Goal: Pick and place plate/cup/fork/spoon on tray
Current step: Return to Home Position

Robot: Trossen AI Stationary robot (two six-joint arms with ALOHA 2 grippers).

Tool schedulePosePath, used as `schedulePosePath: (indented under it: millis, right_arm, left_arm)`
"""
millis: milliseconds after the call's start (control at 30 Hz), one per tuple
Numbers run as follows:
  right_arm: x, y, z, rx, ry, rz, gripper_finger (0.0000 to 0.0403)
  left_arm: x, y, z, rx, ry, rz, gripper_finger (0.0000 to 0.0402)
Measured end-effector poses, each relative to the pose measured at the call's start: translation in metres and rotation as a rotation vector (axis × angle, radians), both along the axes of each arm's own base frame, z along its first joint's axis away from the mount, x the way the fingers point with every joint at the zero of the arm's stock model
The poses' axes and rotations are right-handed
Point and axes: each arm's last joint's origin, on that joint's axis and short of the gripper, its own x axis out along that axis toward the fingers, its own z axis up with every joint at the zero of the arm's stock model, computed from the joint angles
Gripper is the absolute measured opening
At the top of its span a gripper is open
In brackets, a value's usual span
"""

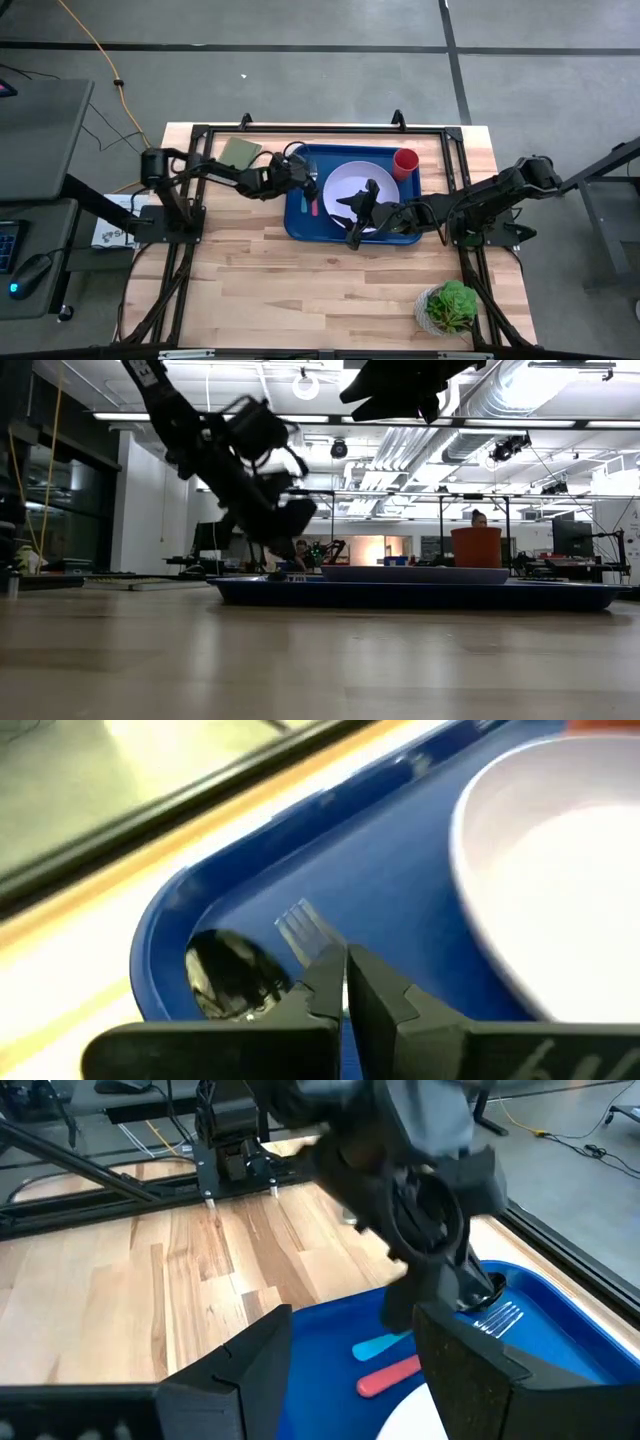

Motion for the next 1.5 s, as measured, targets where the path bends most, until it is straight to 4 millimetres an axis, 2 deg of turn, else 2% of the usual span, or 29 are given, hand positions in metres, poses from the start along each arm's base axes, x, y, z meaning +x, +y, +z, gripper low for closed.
schedulePosePath:
  millis: [200, 400, 500, 667, 800, 933, 1067, 1200, 1367, 1500]
  right_arm:
    - [-0.004, 0.003, -0.006, -0.035, 0.073, 0.014, 0.0201]
    - [-0.01, 0.002, -0.015, -0.043, 0.182, -0.013, 0.0201]
    - [-0.021, -0.001, -0.016, -0.058, 0.244, -0.068, 0.0201]
    - [-0.056, -0.009, 0.006, -0.059, 0.261, -0.173, 0.0201]
    - [-0.086, -0.015, 0.032, -0.056, 0.16, -0.202, 0.0201]
    - [-0.119, -0.019, 0.04, -0.041, 0.05, -0.195, 0.0201]
    - [-0.145, -0.022, 0.026, -0.005, -0.067, -0.162, 0.0201]
    - [-0.162, -0.026, 0.01, 0.024, -0.191, -0.122, 0.0201]
    - [-0.177, -0.032, -0.001, 0.061, -0.261, -0.116, 0.0201]
    - [-0.182, -0.034, -0.003, 0.074, -0.27, -0.082, 0.0201]
  left_arm:
    - [-0.015, -0.027, 0.037, 0.067, -0.071, -0.102, 0.0]
    - [-0.055, -0.061, 0.061, 0.169, -0.264, -0.233, 0.0]
    - [-0.079, -0.076, 0.069, 0.225, -0.375, -0.291, 0.0]
    - [-0.111, -0.095, 0.09, 0.289, -0.509, -0.388, 0.0]
    - [-0.126, -0.108, 0.107, 0.351, -0.569, -0.487, 0.0]
    - [-0.138, -0.12, 0.118, 0.387, -0.616, -0.555, 0.0]
    - [-0.143, -0.127, 0.121, 0.402, -0.614, -0.601, 0.0]
    - [-0.144, -0.132, 0.12, 0.389, -0.628, -0.629, 0.0]
    - [-0.152, -0.138, 0.098, 0.388, -0.725, -0.654, 0.0]
    - [-0.16, -0.139, 0.079, 0.381, -0.697, -0.639, 0.0]
